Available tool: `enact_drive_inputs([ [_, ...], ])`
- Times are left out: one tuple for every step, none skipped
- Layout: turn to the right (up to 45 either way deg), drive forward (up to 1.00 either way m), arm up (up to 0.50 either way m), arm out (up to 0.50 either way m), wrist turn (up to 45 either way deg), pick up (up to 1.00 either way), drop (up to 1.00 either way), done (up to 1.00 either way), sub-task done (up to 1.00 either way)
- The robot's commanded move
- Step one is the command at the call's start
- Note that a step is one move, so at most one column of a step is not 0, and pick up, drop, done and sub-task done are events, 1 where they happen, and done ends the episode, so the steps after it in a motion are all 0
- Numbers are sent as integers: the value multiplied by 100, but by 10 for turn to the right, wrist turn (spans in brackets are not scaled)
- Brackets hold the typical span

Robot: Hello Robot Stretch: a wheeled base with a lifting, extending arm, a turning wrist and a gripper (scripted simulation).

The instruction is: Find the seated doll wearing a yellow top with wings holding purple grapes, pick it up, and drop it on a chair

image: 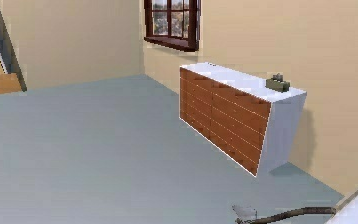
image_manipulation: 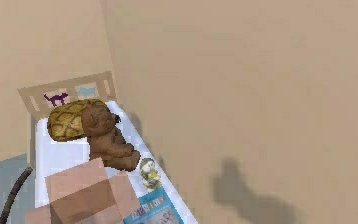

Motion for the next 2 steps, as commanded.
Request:
enact_drive_inputs([
  [0, 0, 50, 0, 0, 0, 0, 0, 0],
  [0, 0, 6, 0, 0, 0, 0, 0, 0],
])
